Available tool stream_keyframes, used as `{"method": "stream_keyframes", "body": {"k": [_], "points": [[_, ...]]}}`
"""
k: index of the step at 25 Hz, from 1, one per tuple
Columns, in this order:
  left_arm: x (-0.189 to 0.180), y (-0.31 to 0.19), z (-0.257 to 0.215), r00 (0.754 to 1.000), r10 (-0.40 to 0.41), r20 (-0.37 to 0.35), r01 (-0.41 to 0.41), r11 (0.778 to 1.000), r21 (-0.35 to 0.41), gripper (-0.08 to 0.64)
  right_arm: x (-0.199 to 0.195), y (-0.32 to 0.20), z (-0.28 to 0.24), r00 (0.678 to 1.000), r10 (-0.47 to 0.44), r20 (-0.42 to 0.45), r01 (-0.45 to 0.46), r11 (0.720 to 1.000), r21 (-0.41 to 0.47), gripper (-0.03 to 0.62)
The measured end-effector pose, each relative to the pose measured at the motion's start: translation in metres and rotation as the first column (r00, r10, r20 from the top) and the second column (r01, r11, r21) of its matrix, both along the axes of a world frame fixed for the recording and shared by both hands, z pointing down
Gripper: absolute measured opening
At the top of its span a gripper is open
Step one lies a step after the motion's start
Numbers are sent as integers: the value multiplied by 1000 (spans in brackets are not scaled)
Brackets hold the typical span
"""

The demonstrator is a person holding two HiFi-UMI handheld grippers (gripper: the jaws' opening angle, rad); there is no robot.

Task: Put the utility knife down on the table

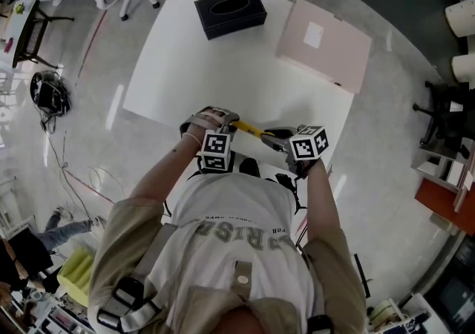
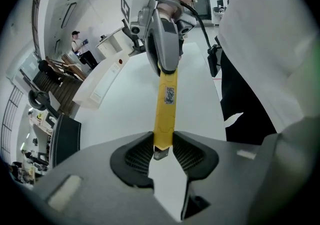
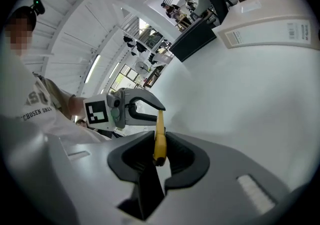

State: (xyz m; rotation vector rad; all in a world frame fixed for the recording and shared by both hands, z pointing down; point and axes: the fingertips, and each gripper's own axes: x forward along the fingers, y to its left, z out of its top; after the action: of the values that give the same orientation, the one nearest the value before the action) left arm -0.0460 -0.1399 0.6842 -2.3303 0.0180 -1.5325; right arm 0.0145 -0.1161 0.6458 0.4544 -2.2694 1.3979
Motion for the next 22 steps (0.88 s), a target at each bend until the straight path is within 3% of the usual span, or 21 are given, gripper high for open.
{"method": "stream_keyframes", "body": {"k": [10, 22], "points": [[0, 2, 17, 998, -1, 65, 5, 997, -71, 121, 1, 2, 20, 977, -94, -193, 120, 984, 129, 94], [2, 3, 21, 993, -13, 117, 29, 991, -133, 118, 5, -1, 30, 950, -120, -288, 183, 962, 203, 117]]}}
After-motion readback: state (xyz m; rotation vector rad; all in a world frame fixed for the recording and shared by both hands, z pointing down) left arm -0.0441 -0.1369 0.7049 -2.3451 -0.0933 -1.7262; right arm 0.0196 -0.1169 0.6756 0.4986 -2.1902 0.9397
